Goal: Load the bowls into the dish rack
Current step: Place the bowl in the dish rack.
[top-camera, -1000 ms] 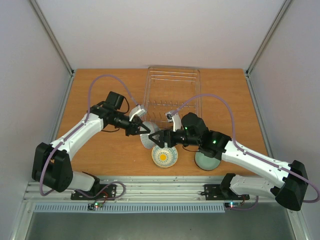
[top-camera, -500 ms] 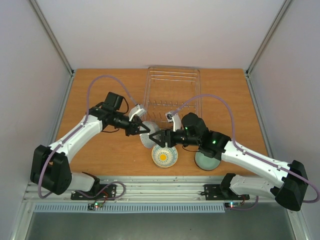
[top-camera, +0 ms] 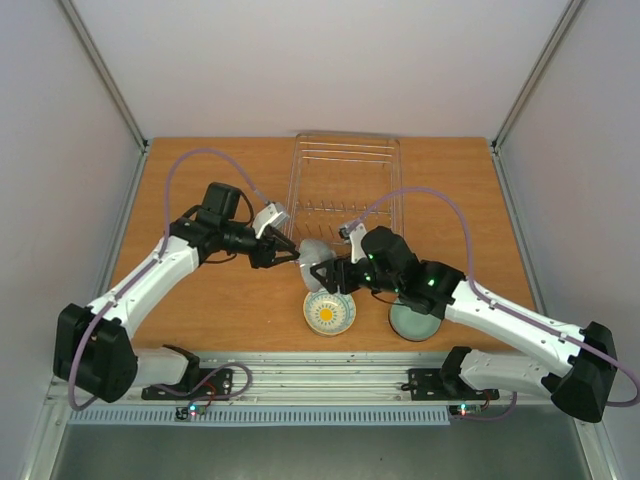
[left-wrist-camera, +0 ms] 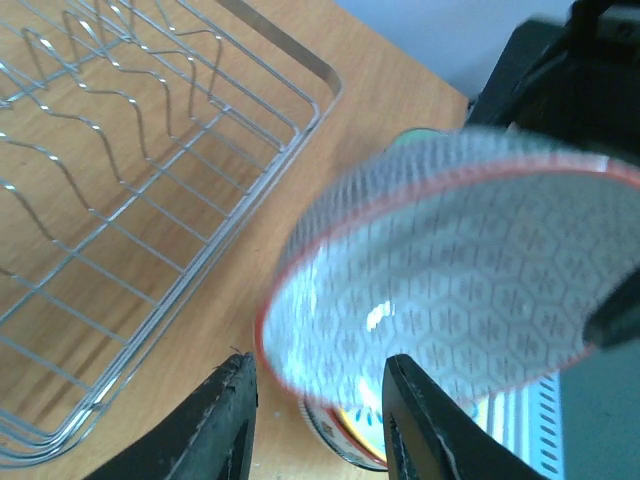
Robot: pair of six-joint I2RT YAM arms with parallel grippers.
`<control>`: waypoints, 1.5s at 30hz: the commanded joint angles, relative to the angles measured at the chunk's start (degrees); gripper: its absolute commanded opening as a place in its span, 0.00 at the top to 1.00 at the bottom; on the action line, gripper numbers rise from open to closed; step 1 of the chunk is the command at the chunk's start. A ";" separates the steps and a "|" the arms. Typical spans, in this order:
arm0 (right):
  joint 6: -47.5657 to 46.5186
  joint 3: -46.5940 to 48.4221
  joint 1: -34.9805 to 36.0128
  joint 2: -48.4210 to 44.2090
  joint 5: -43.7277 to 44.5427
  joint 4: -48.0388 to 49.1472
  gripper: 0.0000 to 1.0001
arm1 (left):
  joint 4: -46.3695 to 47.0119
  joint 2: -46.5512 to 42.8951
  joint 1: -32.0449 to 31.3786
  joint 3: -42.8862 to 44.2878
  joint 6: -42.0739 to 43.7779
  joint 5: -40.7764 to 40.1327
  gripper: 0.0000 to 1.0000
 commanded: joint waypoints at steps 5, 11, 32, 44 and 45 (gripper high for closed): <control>-9.62 13.08 -0.28 1.34 32.14 -14.24 0.99 | 8.78 -5.46 0.27 -3.03 -4.19 -11.86 0.64; -11.56 17.01 -0.28 6.99 44.23 -19.49 0.99 | 9.54 -6.09 0.27 -3.57 -4.91 -12.55 0.64; -19.14 21.11 -8.32 24.72 50.91 -17.76 0.99 | 6.99 -2.45 0.27 -2.41 -3.14 -8.82 0.64; -21.29 23.10 -11.36 31.52 50.00 -14.98 0.99 | 6.93 -2.57 0.26 -2.37 -3.22 -9.02 0.64; -21.41 23.10 -11.50 31.94 49.99 -14.83 0.99 | 6.98 -2.56 0.27 -2.41 -3.15 -8.96 0.64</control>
